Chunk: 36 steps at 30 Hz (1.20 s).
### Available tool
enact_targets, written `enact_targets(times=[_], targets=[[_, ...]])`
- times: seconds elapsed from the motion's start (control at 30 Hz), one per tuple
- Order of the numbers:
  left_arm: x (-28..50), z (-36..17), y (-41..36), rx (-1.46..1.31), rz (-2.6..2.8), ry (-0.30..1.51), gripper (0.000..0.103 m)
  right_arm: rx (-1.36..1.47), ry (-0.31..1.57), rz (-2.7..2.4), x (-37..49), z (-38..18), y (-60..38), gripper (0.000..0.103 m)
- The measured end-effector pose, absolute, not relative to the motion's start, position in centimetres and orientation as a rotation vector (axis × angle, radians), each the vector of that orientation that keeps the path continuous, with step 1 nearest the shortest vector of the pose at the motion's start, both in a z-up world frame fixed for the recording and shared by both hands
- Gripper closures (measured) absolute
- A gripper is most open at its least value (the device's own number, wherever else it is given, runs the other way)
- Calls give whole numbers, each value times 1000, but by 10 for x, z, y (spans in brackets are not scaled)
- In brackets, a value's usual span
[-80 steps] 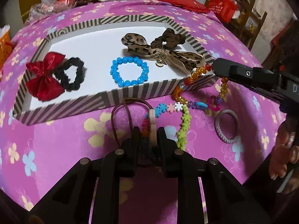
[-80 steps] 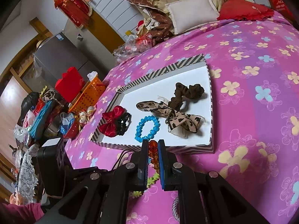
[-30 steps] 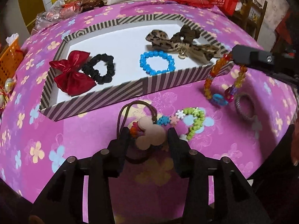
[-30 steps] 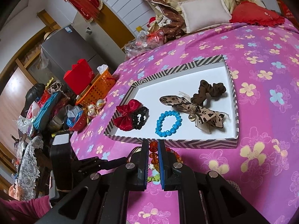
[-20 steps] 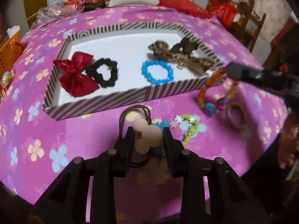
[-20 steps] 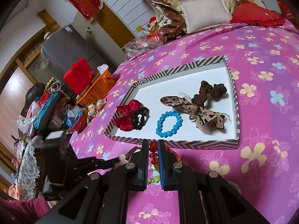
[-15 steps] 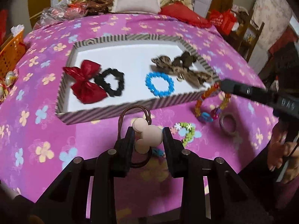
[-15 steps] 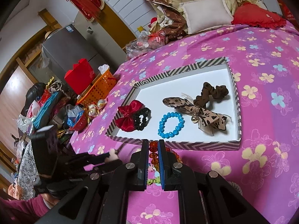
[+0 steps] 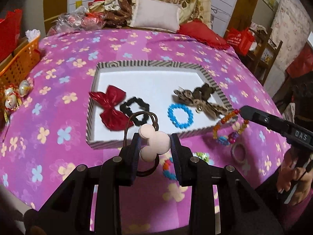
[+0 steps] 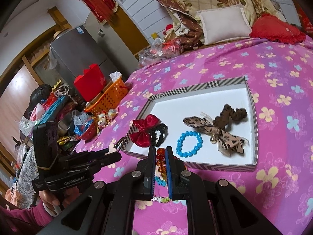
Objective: Organize jewelry
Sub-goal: 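Carry the Mickey hair tie toward the tray with the left tool while the right tool carries the orange bracelet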
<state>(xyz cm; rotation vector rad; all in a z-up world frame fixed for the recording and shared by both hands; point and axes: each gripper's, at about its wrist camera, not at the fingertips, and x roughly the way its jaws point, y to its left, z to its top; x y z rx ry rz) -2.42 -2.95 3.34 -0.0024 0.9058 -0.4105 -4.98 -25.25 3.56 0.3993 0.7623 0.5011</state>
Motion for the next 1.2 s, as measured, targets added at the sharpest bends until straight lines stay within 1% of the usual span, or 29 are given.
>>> enact_targets(times=[0.3, 0.67, 1.2], targets=[[-7, 33, -23, -3, -337, 897, 74, 381, 745, 514, -39, 51, -243, 94], [8, 25, -25, 15, -294, 900, 74, 364, 745, 512, -25, 56, -236, 94], [35, 13, -33, 19, -265, 928, 74, 385, 774, 472, 2, 41, -239, 94]])
